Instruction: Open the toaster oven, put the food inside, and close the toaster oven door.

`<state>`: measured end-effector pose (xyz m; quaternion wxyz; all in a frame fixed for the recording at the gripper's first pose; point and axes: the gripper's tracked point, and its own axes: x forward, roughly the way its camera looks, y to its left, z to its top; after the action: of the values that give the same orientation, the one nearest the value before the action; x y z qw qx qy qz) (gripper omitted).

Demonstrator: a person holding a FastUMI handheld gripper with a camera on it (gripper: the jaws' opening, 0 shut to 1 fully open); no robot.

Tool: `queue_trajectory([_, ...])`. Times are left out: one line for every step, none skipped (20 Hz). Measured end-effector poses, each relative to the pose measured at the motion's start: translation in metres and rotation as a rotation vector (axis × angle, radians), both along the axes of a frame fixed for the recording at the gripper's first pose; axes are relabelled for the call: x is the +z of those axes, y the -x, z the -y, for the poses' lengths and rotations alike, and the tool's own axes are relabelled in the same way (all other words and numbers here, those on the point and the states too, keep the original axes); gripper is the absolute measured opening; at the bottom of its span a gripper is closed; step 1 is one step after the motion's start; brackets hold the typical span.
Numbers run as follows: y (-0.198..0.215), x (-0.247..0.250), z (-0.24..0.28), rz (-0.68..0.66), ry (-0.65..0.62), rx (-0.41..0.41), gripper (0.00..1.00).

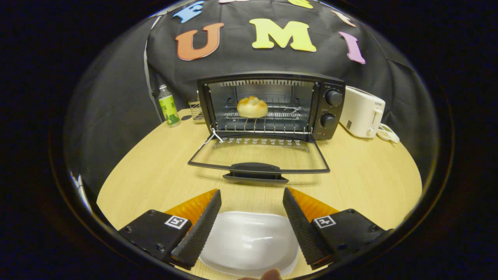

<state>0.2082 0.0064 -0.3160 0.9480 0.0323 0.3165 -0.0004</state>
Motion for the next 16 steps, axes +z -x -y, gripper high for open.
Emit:
queue_trajectory([-0.004,-0.005,0.002,-0.012,-0.003,-0.007,1.00])
queue_trajectory([-0.008,-0.008,0.003,-0.018,0.000,-0.012,1.00])
queue_trajectory([-0.012,-0.011,0.004,-0.026,0.007,-0.014,1.00])
queue_trajectory([-0.017,-0.015,0.005,-0.032,0.013,-0.016,1.00])
queue_trajectory([-0.020,-0.018,0.004,-0.039,0.010,-0.016,1.00])
queue_trajectory([-0.023,-0.020,0.001,-0.042,0.007,-0.015,1.00])
queue_trajectory([-0.028,-0.023,0.000,-0.048,0.007,-0.015,1.00])
queue_trajectory([-0.030,-0.027,-0.001,-0.062,-0.001,-0.014,1.00])
queue_trajectory([-0.033,-0.031,-0.002,-0.067,-0.004,-0.018,1.00])
queue_trajectory([-0.036,-0.032,-0.001,-0.075,-0.001,-0.022,1.00])
queue_trajectory([-0.037,-0.035,-0.001,-0.084,-0.008,-0.027,1.00])
queue_trajectory([-0.039,-0.037,-0.002,-0.094,-0.019,-0.029,1.00])
queue_trajectory([-0.039,-0.037,-0.002,-0.094,-0.021,-0.034,1.00])
queue_trajectory([-0.040,-0.036,-0.002,-0.094,-0.025,-0.037,1.00])
queue_trajectory([-0.040,-0.034,-0.002,-0.090,-0.033,-0.042,1.00])
queue_trajectory([-0.040,-0.031,-0.002,-0.082,-0.047,-0.049,1.00])
